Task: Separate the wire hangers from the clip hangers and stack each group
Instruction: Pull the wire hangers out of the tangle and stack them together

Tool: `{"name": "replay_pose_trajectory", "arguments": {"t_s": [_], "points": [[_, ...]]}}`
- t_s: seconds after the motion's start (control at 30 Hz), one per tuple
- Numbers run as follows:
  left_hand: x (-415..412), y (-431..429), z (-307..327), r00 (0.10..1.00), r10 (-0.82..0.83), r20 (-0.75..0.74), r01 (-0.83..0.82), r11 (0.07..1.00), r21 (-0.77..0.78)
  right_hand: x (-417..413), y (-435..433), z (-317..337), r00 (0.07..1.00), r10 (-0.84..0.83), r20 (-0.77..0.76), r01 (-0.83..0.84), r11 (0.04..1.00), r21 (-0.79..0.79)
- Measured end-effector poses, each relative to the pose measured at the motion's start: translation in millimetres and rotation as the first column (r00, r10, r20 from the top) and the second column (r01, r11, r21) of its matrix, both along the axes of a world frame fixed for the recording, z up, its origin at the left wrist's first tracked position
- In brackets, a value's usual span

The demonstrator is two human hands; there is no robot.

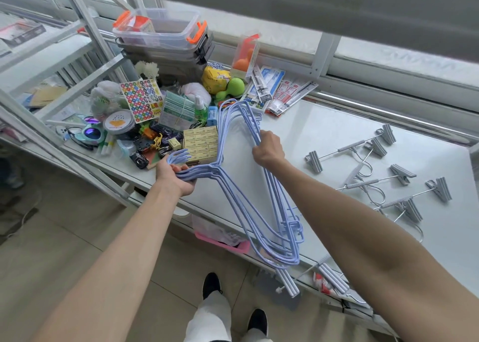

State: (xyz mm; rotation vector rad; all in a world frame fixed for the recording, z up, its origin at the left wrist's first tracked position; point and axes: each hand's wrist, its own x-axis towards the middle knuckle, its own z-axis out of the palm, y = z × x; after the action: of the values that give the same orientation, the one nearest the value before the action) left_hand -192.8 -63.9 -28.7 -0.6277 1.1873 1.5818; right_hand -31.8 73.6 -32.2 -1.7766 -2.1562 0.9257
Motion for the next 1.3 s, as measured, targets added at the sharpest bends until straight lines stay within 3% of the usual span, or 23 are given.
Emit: {"name": "replay_pose_trajectory", "arguments": {"t_s": [0.17, 0.27, 0.4, 0.5, 0.67, 0.97, 1.3], "points": [[1.6, -2.0, 3.0, 0.999, 0.013, 0.03, -0.013, 0.999, 0.031, -3.7, 0.5, -6.3, 0.999, 0.035, -0.013, -0.036, 0.995, -0.096], [0.5, -2.5, 1.9, 0.999, 0.021, 0.039, -0.023, 0.998, 0.059, 0.6, -1.1, -4.9, 1.0, 0.008, -0.001, -0.008, 0.997, -0.072], [-2.1, -2.2, -6.0, 0.993, 0.09, 0.082, -0.099, 0.99, 0.105, 5.6, -0.5, -1.1, 0.994, 0.003, 0.113, -0.007, 0.999, 0.035], [-4.4, -1.8, -12.2, 0.984, 0.15, 0.1, -0.161, 0.98, 0.117, 3.5, -3.3, -0.2, 0.969, 0.07, 0.236, -0.103, 0.986, 0.13], [-4.7, -0.7, -11.2, 0.99, 0.117, 0.079, -0.124, 0.989, 0.081, 7.6, -3.6, -1.5, 0.933, 0.103, 0.344, -0.185, 0.959, 0.215], [-10.4, 1.2, -13.9, 0.997, 0.024, 0.068, -0.03, 0.996, 0.08, 2.2, 1.2, -11.2, 0.973, 0.081, 0.217, -0.125, 0.972, 0.197], [-5.8, 1.3, -6.7, 0.997, 0.063, 0.051, -0.065, 0.997, 0.032, -2.3, 13.3, -13.7, 0.983, 0.105, 0.149, -0.129, 0.978, 0.163]]}}
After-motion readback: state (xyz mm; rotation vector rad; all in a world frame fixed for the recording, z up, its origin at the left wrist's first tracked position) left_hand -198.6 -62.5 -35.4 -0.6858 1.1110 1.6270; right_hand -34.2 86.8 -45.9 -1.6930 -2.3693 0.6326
